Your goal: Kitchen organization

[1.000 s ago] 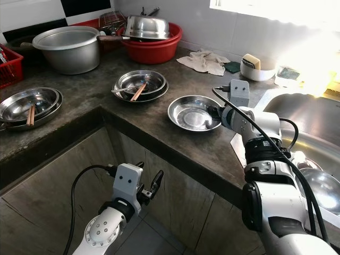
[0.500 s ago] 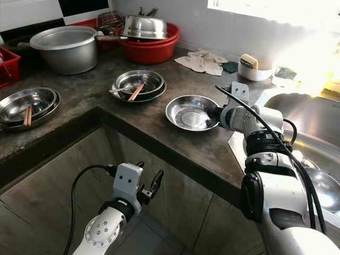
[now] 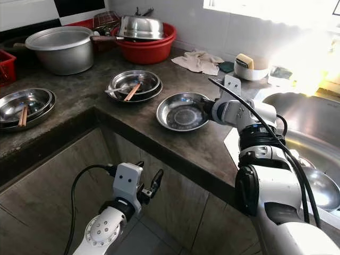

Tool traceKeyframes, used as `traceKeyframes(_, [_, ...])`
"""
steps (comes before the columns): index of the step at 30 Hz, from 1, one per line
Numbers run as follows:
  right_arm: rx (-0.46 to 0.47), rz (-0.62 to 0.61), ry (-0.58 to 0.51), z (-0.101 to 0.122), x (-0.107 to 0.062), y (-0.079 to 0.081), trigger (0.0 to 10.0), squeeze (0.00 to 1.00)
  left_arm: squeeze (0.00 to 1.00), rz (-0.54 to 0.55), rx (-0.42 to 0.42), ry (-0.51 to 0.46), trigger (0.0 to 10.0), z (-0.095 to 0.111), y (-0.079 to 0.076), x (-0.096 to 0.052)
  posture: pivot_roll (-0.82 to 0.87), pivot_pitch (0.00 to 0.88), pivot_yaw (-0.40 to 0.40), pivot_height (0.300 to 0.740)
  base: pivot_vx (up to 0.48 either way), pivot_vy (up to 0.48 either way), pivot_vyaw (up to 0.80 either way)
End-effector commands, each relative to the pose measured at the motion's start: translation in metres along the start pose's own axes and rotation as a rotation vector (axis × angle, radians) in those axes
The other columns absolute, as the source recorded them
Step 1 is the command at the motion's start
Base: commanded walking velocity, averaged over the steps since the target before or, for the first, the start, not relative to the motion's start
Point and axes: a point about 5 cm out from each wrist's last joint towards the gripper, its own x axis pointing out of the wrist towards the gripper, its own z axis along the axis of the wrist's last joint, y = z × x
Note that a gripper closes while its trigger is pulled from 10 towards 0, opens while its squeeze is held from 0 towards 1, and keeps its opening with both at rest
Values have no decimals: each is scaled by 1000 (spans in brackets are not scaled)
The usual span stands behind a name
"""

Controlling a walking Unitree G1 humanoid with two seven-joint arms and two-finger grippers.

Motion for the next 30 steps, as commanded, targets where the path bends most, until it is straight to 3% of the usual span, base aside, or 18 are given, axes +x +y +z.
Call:
traceKeyframes(1, [81,-4,6,-10,2,-5,0,0,0,3,-1,4,10000,-1,-2,1,131,48,-77,740,0,0,0])
traceKeyframes(3, [120,2,-16,-9,2,-6,0,0,0,3,-1,5,10000,-1,-2,1,130,47,-77,740,0,0,0])
traceKeyframes(4, [234,4,-124,-8,-1,-10,0,0,0,5,-1,5,10000,-1,-2,1,132,42,-75,740,0,0,0])
traceKeyframes(6, [280,-2,-186,-8,-4,-13,0,0,0,5,-1,6,10000,-1,-2,1,131,42,-75,740,0,0,0])
traceKeyframes(8, [394,-12,-313,-15,-14,-19,0,0,0,6,-3,6,10000,-2,-2,1,126,35,-70,740,0,0,0])
traceKeyframes(13, [413,-20,-422,-24,-32,-19,0,0,0,4,-8,7,10000,-2,0,2,119,29,-56,740,0,0,0])
traceKeyframes(14, [346,-55,-526,-26,-48,-16,0,0,0,3,-11,6,10000,-2,0,2,116,28,-51,740,0,0,0])
traceKeyframes(15, [346,-55,-526,-26,-48,-16,0,0,0,3,-11,6,10000,-2,0,2,116,28,-51,740,0,0,0])
traceKeyframes(16, [292,-94,-602,-27,-60,-13,0,0,0,2,-13,5,10000,-2,1,2,113,25,-46,740,0,0,0])
traceKeyframes(19, [238,-112,-630,-27,-65,-11,0,0,0,3,-15,4,10000,-2,1,2,111,24,-45,740,0,0,0])
traceKeyframes(21, [2,-166,-744,-28,-83,-1,0,0,0,4,-23,4,10000,-2,2,3,105,24,-31,740,0,0,0])
traceKeyframes(22, [2,-166,-744,-28,-83,-1,0,0,0,4,-23,4,10000,-2,2,3,105,24,-31,740,0,0,0])
traceKeyframes(24, [-185,-214,-832,-38,-105,9,0,0,0,6,-38,-4,10000,0,4,3,98,26,-22,740,0,0,0])
traceKeyframes(30, [-331,-230,-872,-48,-117,13,0,0,0,7,-65,-45,10000,6,6,3,94,28,-17,740,0,0,0])
